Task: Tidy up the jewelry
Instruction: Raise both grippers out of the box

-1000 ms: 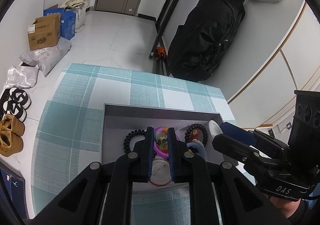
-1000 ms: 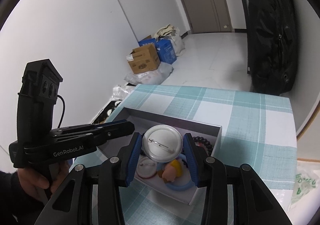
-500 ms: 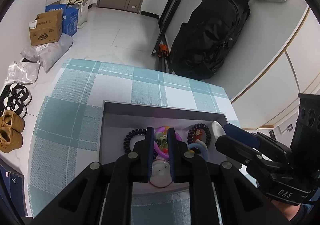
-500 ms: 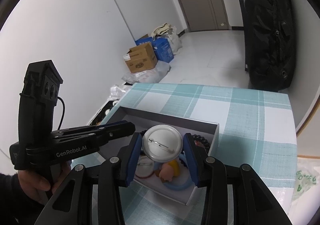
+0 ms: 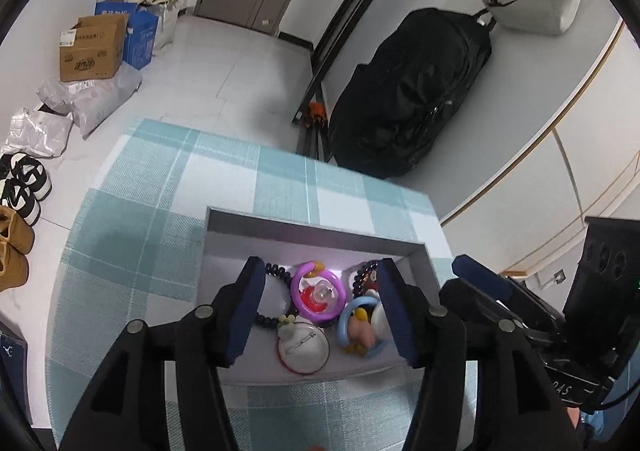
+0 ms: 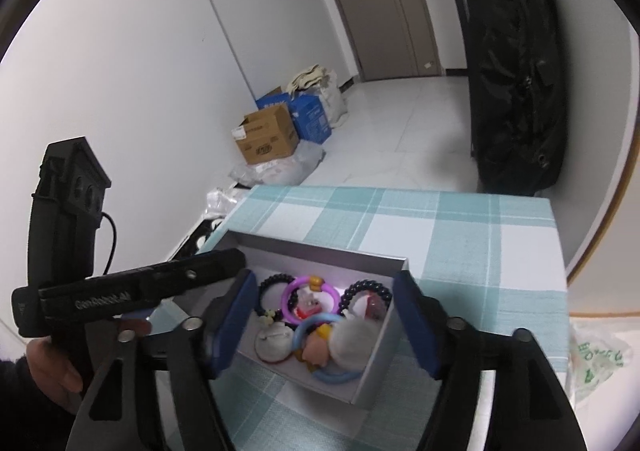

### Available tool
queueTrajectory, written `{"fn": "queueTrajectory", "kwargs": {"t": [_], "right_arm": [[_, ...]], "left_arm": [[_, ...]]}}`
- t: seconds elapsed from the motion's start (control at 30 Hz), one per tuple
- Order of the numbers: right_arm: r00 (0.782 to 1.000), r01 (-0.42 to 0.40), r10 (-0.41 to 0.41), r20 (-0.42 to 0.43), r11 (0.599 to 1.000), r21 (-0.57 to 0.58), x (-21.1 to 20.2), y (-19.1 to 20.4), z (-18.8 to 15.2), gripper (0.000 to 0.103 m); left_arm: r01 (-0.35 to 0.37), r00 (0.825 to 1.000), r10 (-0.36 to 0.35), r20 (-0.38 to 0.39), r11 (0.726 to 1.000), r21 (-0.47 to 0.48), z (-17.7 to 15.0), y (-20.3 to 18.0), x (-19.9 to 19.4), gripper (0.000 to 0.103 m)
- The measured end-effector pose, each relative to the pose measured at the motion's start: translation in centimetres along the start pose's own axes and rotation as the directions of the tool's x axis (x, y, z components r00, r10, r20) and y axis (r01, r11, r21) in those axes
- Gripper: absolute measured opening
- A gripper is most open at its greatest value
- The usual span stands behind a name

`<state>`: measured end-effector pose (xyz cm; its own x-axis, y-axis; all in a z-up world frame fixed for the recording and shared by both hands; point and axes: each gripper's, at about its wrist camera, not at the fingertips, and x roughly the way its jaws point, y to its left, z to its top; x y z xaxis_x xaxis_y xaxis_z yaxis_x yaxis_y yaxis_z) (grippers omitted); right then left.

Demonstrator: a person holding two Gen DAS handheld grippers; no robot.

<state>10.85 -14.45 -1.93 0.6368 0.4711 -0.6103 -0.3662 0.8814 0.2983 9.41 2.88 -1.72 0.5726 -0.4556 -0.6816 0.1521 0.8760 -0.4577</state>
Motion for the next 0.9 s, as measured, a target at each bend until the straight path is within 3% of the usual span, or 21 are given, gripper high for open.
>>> {"fn": "queueTrajectory", "kwargs": {"t": [0.4,0.63,0.9], "right_arm": [[0.997,0.036,-0.036,0.064,0.999,-0.005,-2.4,0.5,-0.8,0.086],[0.994,0.055,-0.054,0.098,0.998,-0.003,-3.8,1.2,-1.6,0.096],[0.992,0.051,-0.052,0.115,0.999,0.007,-5.1,1.6,-2.8,0.1]], "left_arm": [[-0.102,0.989,0.092,0.112,0.99,0.092,-0.8,-1.0,-2.8,0.062],[-0.161,0.982,0.144,0.124,0.978,0.134,-1.9,-1.3,-3.9,0.063],[-0.243,0.96,0.223,0.167,0.964,0.106,-2.8,-0.3,-6.0,0.064]]}}
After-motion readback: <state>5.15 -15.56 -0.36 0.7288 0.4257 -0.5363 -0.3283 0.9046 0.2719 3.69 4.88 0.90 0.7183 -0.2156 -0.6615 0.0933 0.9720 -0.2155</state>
